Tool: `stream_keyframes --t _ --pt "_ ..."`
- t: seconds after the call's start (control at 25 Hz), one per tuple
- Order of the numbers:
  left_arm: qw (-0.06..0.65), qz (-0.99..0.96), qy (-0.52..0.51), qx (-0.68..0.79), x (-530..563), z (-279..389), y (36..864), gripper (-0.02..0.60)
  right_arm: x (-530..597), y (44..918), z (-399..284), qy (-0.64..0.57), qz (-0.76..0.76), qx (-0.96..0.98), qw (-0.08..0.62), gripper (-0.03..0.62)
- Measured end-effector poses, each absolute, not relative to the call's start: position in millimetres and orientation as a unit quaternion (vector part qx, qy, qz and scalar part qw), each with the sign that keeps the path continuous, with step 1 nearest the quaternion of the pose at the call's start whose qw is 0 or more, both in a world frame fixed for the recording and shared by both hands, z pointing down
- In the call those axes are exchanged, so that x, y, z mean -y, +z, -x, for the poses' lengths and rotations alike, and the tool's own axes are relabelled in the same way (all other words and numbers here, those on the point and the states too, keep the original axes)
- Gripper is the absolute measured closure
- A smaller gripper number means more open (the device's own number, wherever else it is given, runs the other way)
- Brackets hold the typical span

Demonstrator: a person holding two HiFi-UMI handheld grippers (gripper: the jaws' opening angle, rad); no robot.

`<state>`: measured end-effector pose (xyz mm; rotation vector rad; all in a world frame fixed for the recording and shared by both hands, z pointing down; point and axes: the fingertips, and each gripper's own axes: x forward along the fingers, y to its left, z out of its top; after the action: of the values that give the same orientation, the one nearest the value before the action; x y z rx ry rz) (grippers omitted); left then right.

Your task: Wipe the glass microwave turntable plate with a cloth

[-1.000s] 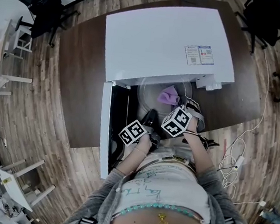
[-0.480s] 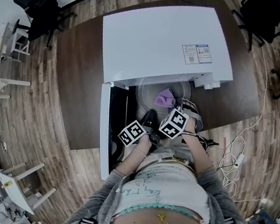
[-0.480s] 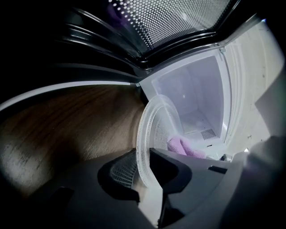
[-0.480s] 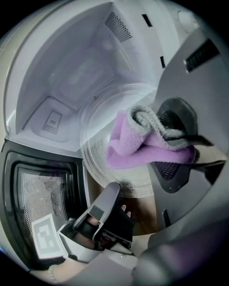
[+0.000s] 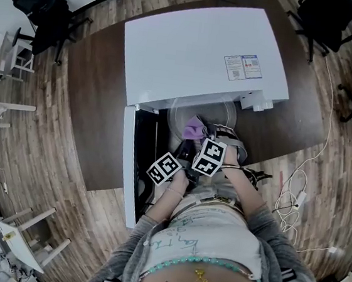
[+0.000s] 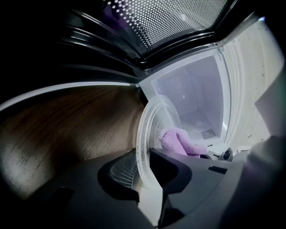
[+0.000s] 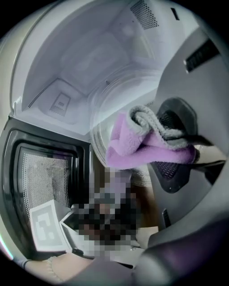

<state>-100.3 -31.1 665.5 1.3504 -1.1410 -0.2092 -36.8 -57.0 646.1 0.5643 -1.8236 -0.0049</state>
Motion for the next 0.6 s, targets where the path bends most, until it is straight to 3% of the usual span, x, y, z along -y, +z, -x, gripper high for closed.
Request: stream_keyframes --t 0.6 --pt "0.625 -0.59 -0.091 0.502 31.6 98.5 665.9 0.489 71.2 639.3 72.3 -0.04 -0.198 0.798 0.568 0.479"
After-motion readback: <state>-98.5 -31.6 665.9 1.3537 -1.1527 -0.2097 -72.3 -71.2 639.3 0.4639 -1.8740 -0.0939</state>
